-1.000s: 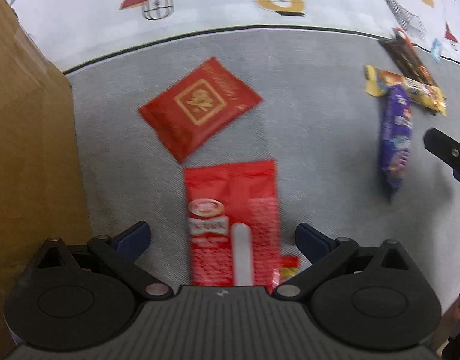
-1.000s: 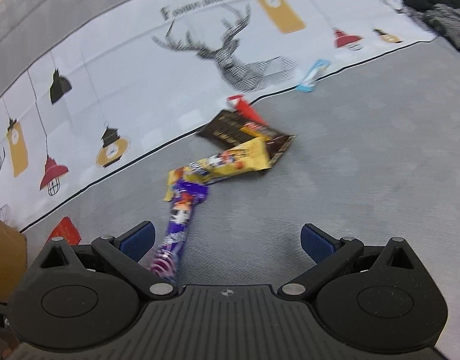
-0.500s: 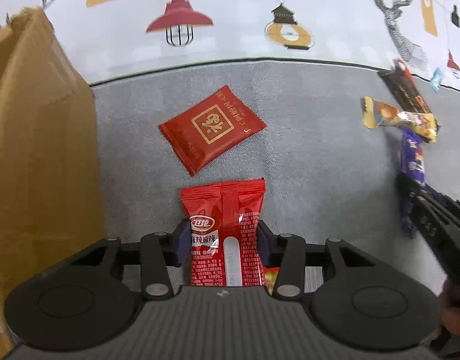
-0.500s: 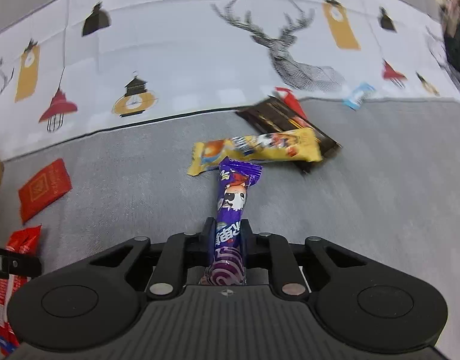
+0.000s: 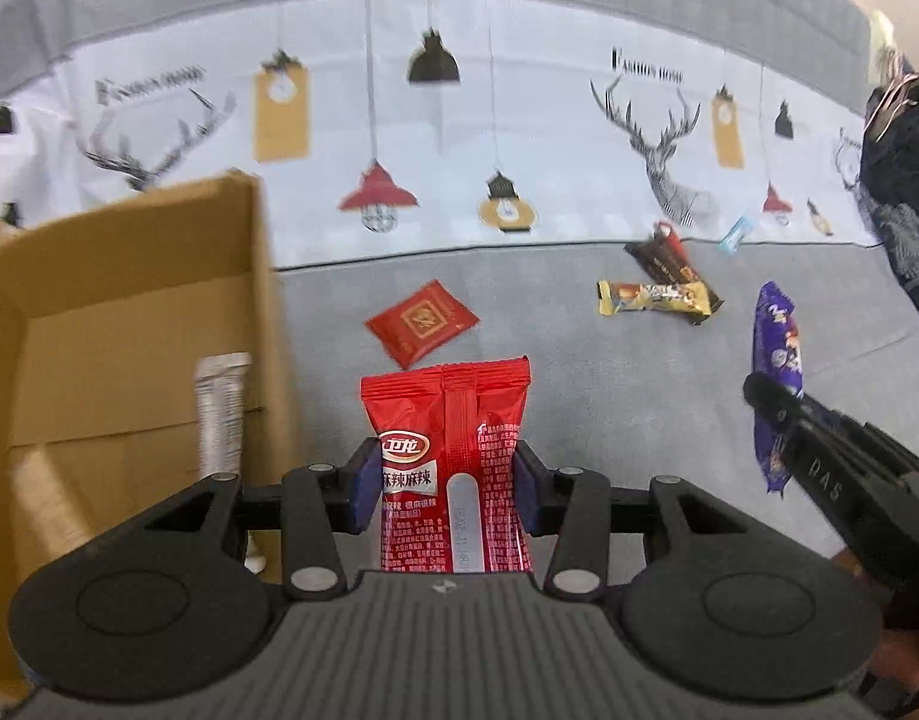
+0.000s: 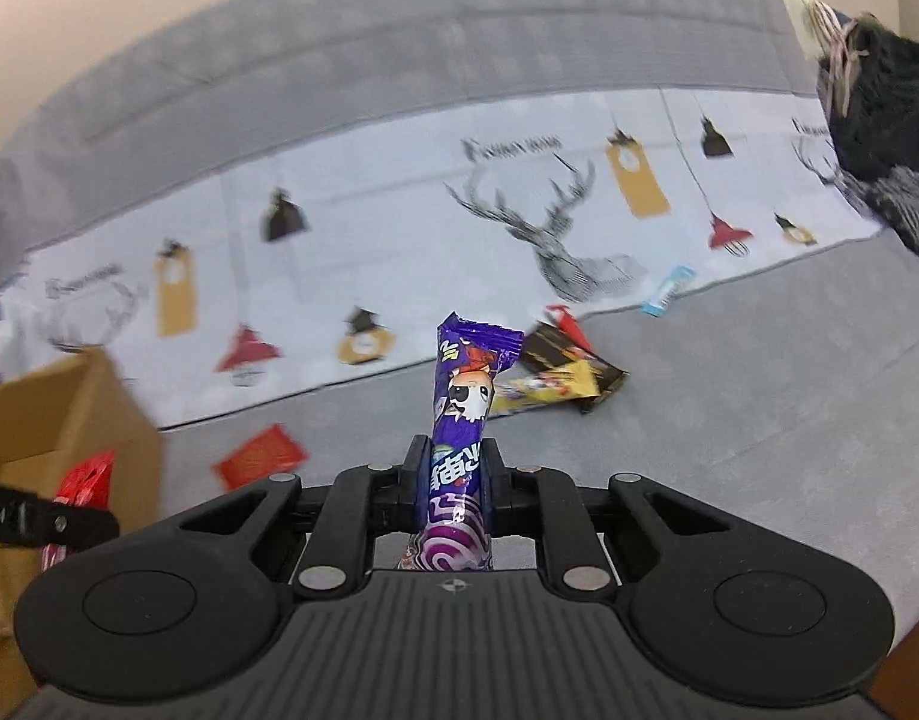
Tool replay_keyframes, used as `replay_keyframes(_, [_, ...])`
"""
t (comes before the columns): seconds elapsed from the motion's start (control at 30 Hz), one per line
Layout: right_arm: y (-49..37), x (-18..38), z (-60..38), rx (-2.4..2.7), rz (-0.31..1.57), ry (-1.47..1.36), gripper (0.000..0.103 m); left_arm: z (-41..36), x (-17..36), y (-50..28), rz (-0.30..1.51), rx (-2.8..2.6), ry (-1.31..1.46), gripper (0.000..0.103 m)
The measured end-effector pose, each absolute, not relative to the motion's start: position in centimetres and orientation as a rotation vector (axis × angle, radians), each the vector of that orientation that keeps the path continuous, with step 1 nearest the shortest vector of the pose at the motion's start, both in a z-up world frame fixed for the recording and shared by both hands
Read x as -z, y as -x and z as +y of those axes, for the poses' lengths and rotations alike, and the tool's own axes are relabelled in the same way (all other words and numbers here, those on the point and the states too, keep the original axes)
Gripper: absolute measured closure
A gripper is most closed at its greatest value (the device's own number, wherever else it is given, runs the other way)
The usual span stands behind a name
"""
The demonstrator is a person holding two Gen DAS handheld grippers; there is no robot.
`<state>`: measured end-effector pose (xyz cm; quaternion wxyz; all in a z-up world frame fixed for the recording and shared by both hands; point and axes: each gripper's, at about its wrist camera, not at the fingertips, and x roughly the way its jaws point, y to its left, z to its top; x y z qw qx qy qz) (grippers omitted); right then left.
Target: Organize snacks
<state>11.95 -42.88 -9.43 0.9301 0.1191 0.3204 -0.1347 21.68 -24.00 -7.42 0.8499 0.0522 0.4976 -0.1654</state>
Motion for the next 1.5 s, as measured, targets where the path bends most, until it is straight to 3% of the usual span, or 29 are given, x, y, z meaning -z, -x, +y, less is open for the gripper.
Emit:
replay_keyframes(0.2, [-6.7, 5.9, -36.9, 0.129, 0.647, -0.228, 0.086, -18.4, 3.8, -15.9, 1.022, 0.292, -0.145, 0.054])
replay_keyframes(0.7, [1.2, 2.6, -22.9, -0.160, 0.736, -0.126, 0.086, -3.9, 1.7, -4.5, 1.023, 0.134, -0.069, 0.054])
replay_keyframes(1.5, [3.8, 1.1, -20.2, -0.150, 0.700, -0.040, 0.086, -0.7, 1.3, -1.3, 0.965, 0.145, 0.003, 0.054])
